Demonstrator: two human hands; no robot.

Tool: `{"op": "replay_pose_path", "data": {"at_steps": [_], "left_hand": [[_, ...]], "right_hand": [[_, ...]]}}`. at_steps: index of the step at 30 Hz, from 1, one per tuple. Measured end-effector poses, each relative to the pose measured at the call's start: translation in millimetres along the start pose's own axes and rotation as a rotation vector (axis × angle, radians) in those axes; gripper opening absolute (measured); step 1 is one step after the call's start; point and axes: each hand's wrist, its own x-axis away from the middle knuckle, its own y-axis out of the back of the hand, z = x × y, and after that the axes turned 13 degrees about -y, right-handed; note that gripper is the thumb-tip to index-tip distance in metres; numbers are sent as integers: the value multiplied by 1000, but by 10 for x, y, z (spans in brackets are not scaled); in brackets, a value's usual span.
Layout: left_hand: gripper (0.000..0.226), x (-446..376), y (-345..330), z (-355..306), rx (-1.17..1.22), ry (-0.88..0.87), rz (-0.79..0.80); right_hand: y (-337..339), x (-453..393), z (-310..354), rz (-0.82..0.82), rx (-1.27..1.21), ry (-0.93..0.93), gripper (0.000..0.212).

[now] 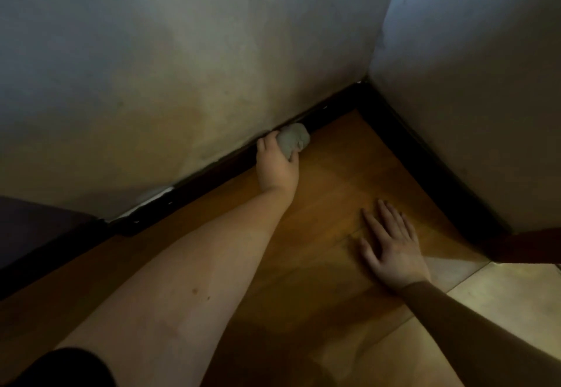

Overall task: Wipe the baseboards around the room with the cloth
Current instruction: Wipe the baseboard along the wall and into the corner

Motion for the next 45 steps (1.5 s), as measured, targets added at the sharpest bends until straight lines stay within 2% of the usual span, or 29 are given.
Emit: {"op": "replay_pose_path", "data": {"at_steps": [13,15,18,21,26,31,37,45], "left_hand": [[41,416,603,634,29,90,-109],[41,456,671,697,33,105,-115],[41,515,785,788,25,125,-134],[41,596,935,902,1,147,-137],[42,805,1223,1134,-32,209,-185],[42,1035,1537,1441,-67,275,-263],[44,1305,1849,1724,-80,411,-383],[46,1367,1969,1715,-64,493,-482]], "right_hand": [[-112,14,106,-60,62,-77,66],[-132,76,374,-56,52,-3,64],[-219,188,964,-37,41,240,61],[-318,284,1454,22,37,368,63],[-488,371,1747,97,113,540,61],[-604,468,1854,83,183,623,62],[-656,527,1850,115,218,610,62],[-566,460,1788,139,258,627,63]]}}
